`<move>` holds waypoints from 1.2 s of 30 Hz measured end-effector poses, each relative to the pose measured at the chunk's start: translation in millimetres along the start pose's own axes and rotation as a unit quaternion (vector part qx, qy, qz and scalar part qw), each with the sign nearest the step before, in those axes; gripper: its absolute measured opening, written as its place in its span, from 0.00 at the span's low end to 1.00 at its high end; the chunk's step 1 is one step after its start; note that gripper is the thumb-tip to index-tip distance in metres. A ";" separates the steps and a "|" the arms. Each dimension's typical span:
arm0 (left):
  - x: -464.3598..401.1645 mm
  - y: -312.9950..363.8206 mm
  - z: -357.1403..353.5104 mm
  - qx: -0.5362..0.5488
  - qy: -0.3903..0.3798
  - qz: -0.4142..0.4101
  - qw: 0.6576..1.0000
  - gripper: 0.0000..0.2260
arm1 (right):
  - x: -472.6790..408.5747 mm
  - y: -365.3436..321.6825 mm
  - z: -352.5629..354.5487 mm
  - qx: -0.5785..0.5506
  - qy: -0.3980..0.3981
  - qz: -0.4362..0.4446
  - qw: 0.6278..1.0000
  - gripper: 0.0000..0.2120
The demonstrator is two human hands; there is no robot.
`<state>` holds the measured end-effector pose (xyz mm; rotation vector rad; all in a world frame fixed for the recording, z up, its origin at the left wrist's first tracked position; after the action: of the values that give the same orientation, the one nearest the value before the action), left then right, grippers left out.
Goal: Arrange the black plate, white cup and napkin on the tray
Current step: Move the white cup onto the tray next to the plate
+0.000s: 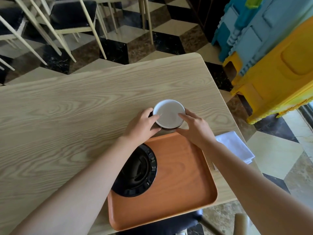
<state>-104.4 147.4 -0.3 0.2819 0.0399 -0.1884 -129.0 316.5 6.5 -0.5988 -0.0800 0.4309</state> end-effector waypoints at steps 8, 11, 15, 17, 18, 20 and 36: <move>24.2 15.7 24.8 0.048 0.024 0.001 0.999 0.20 | 23.6 -1.2 15.5 -0.047 0.019 -0.008 0.999 0.27; 43.3 28.5 32.5 0.056 0.041 -0.016 0.997 0.20 | 41.5 -2.5 24.0 -0.051 0.018 0.008 0.998 0.28; 65.2 42.7 29.0 0.065 0.037 -0.015 0.997 0.20 | 61.0 -1.6 26.4 -0.050 -0.007 0.019 0.999 0.29; 73.0 48.5 23.7 0.064 0.026 -0.006 0.998 0.20 | 67.5 -0.8 26.1 -0.052 -0.018 0.029 0.998 0.29; 76.0 50.9 20.9 0.061 0.022 -0.002 0.998 0.19 | 70.5 -0.6 26.1 -0.050 -0.021 0.039 0.998 0.28; 80.5 54.9 15.6 0.053 0.016 0.002 0.998 0.19 | 75.8 0.8 25.0 -0.048 -0.026 0.055 0.997 0.28; 82.0 64.1 3.6 0.019 0.049 0.027 0.998 0.17 | 70.9 14.6 22.9 -0.016 -0.057 0.069 0.996 0.27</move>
<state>-11.7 192.1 15.2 0.3288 0.1254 -0.1221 -74.5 368.8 13.7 -0.6127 -0.1556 0.5981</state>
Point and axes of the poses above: each hand's wrist, its own x-axis away from the middle knuckle, its own z-axis out of the back of the hand, y = z × x, the point moved 6 cm from there along -x, towards the middle knuckle, and after that the axes turned 4 degrees about -x, right-handed, at the moved point
